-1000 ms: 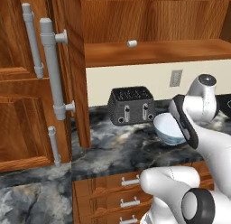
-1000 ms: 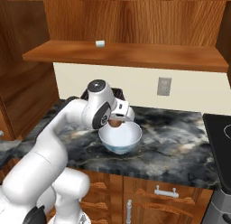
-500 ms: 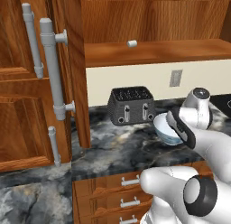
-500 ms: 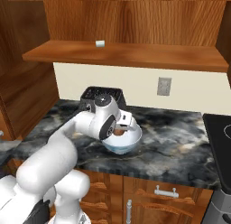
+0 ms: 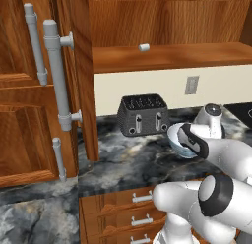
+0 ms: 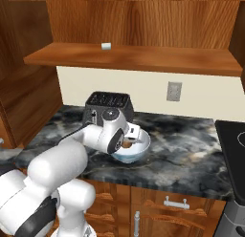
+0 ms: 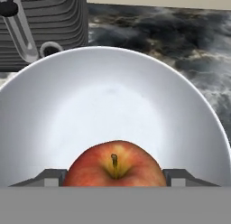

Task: Pick the apple from the cabinet and place it in the bowl. Then pick the bowl and place it in the sink. Then turn on the sink facuet.

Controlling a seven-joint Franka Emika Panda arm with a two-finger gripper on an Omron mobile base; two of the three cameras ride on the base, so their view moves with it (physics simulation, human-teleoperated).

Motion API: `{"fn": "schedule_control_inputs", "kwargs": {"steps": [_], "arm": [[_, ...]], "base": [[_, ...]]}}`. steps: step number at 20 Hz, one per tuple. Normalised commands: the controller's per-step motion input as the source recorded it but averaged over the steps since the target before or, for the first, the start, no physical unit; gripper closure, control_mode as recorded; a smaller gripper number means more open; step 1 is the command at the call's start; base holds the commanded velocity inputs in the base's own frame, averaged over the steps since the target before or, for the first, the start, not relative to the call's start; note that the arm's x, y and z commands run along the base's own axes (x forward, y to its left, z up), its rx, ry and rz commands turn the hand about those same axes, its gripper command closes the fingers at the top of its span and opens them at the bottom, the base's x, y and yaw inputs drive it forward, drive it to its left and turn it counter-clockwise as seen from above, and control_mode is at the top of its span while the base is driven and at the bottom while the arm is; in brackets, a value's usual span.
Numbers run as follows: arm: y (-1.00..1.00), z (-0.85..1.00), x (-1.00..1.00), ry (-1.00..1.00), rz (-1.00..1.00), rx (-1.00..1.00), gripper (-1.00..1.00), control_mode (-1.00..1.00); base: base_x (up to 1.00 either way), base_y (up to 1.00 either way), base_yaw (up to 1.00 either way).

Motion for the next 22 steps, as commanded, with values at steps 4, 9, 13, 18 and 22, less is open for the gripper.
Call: {"fn": "schedule_control_inputs", "kwargs": {"steps": [4, 9, 13, 18, 22], "arm": [[0.0, -0.22, 0.0, 0.0, 0.0, 0.0, -1.0, -1.0], [0.0, -0.07, 0.11, 0.0, 0.0, 0.0, -1.0, -1.0], [0.0, -0.01, 0.25, 0.0, 0.0, 0.0, -1.0, -1.0], [0.0, 0.13, 0.1, 0.0, 0.01, 0.0, -1.0, -1.0], [0.27, 0.43, -0.13, 0.0, 0.06, -0.04, -1.0, -1.0]], "base": [[0.0, 0.0, 0.0], [0.0, 0.0, 0.0], [0.0, 0.0, 0.0], [0.0, 0.0, 0.0], [0.0, 0.0, 0.0]]}}
